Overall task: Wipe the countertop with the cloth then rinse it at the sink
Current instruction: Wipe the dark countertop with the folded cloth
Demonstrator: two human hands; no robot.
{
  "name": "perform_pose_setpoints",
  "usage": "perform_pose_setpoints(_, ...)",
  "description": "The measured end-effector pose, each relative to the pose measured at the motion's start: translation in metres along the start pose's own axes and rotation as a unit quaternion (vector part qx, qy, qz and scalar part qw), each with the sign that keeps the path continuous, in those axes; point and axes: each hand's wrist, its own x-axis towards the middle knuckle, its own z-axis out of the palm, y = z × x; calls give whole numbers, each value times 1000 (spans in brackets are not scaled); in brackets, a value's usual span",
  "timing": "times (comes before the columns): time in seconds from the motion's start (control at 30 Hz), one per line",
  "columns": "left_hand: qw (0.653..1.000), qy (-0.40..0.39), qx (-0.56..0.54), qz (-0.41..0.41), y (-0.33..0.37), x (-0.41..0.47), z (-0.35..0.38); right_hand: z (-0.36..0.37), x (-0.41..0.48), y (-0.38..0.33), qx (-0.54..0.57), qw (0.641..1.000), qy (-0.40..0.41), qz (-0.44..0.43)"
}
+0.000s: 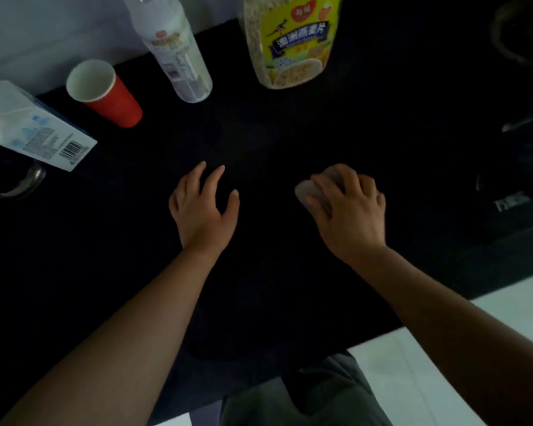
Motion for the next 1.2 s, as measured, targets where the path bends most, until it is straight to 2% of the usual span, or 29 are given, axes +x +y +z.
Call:
perform_pose_setpoints(0.07,999,-32,1,32,1,-3,-5,3,-1,-12,4,998,12,57)
perform_pose_setpoints(0.27,976,-96,-10,196,7,-62,-23,13,-81,-26,29,999,13,14)
perform_pose_setpoints(0.37,963,-130,-28,235,4,-109,-23,16,-135,-25,31,998,16,49)
perform_pose_setpoints(0.47,955,-159,16,248,-4,-139,-20,16,-166,-21,18,997,23,71)
perform_pose_setpoints(0.57,954,-156,34,253,-7,-139,-17,18,-160,-15,2,997,40,72)
perform_pose_setpoints(0.73,954,-142,35,262,-10,-137,-12,27,-124,-44,53,957,124,256)
perform_pose_setpoints(0.77,954,-139,35,263,-11,-138,-12,28,-126,-53,53,957,122,258)
perform_pose_setpoints(0.87,954,-134,34,265,-10,-138,-12,32,-155,-69,32,977,97,185)
perform_pose_setpoints(0.97,954,-136,26,265,-10,-137,-12,31,-183,-59,13,986,79,148)
perform_pose_setpoints(1.03,955,-130,23,265,-11,-137,-11,29,-182,-47,14,982,89,165)
perform_pose_setpoints(1.2,956,-128,17,264,-11,-137,-10,26,-132,-38,45,945,161,282)
